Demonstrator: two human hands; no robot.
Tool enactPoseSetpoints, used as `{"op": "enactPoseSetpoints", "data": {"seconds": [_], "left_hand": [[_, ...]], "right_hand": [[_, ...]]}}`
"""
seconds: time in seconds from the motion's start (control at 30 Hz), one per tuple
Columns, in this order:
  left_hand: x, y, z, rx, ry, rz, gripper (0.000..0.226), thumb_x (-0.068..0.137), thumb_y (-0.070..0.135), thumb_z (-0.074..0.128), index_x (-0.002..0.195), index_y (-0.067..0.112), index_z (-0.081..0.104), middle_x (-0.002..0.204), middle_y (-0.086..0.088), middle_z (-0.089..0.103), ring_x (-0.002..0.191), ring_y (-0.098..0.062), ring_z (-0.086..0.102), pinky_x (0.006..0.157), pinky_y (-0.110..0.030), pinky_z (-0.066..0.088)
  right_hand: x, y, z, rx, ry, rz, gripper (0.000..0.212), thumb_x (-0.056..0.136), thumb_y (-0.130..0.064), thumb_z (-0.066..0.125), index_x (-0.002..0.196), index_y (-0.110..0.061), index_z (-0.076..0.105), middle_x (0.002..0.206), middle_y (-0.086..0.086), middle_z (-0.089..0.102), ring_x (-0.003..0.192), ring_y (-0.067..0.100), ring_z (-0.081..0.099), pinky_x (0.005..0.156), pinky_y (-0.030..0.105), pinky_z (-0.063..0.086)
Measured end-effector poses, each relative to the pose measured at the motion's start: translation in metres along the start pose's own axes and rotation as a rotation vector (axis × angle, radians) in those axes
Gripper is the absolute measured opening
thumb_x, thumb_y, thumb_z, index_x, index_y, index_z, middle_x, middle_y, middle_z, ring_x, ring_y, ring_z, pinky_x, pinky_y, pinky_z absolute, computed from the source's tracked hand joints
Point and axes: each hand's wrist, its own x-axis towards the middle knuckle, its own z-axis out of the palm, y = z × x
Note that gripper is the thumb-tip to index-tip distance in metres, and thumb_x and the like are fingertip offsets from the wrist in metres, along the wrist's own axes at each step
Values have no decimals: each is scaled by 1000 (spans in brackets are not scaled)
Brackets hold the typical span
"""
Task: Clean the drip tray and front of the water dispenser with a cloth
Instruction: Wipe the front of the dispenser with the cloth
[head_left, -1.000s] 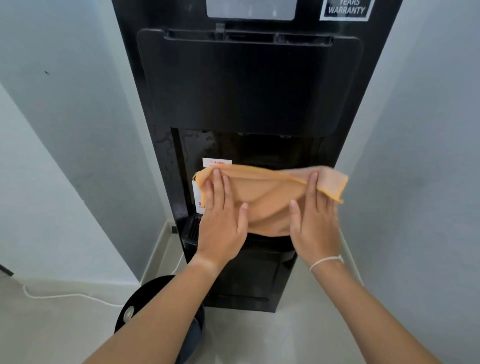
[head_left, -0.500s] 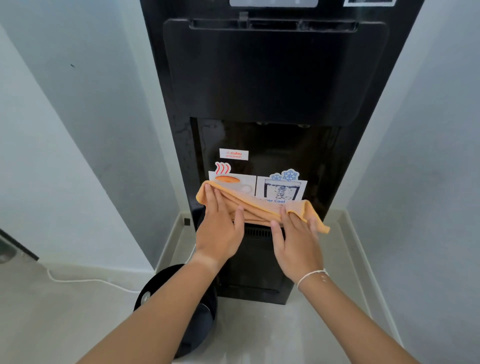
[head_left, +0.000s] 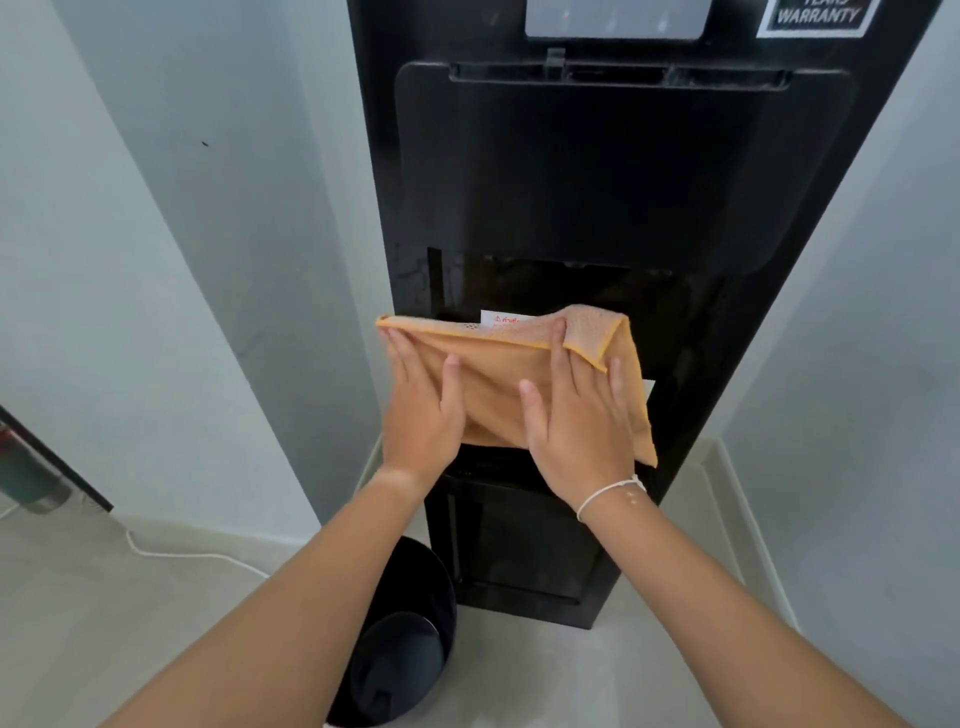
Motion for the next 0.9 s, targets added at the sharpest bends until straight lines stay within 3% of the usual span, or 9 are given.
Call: {"op": "enactPoseSetpoints", "data": {"seconds": [0.17,0.4,0.5,0.57,0.63,0.7,0.77,0.83,0.9], "left_hand": [[-29,-32,7,-202,-233,-209,62,97,51,28,150,25,10,153,4,30,137,-17,35,103,-27,29],[-13,-8,12,-325,-159,-231,79,87,62,29,147,11,18,155,-9,19,134,-17,37,112,-44,32],[-18,-11,12,-402,-154,-260,58,98,48,30,143,11,28,148,-7,33,131,-17,42,106,-35,37],[-17,-13,9,-440,-161,-345,42,100,43,30,127,16,48,128,-2,53,118,-14,52,88,-21,40],[-10,-7,6,-491,-201,-429,38,99,47,30,108,24,59,108,4,61,101,-7,56,77,-18,38],[-6,2,4,-507,-208,-441,43,98,50,31,108,22,61,107,2,64,104,-9,58,79,-21,42],[-3,11,4,-479,-152,-393,60,95,54,32,132,9,45,134,-10,52,126,-20,48,100,-34,42],[-3,25,2,-399,-105,-282,75,95,55,32,149,7,11,159,-14,8,144,-22,20,116,-43,22],[-3,39,0,-346,-52,-117,79,97,49,33,149,11,-12,157,-5,-25,146,-12,-8,120,-38,7]], "right_hand": [[-35,11,28,-67,-197,-4,61,96,-46,15,148,-16,5,154,0,26,144,16,14,116,33,-13],[-20,11,17,-55,-48,55,62,95,-48,14,147,-21,-5,153,3,28,144,19,14,116,30,-13],[-15,2,12,-51,-57,32,63,94,-48,13,148,-18,-2,152,3,31,143,19,18,115,30,-13],[-23,3,15,-52,-125,26,62,95,-47,13,148,-17,-1,152,3,29,143,19,17,116,32,-12],[-32,7,21,-55,-178,32,63,95,-46,14,148,-17,-4,154,3,25,144,18,15,116,33,-11],[-33,8,23,-18,-173,53,63,95,-46,15,147,-17,-6,155,2,22,145,18,11,117,33,-11],[-26,4,18,22,-133,71,64,95,-47,17,147,-18,-7,155,2,22,145,17,10,117,32,-12],[-17,2,9,38,-56,77,64,95,-47,17,147,-18,-7,155,2,22,145,16,8,118,33,-9],[-9,5,-4,33,14,84,65,95,-46,17,147,-16,-5,154,4,25,145,17,10,119,37,-5]]}}
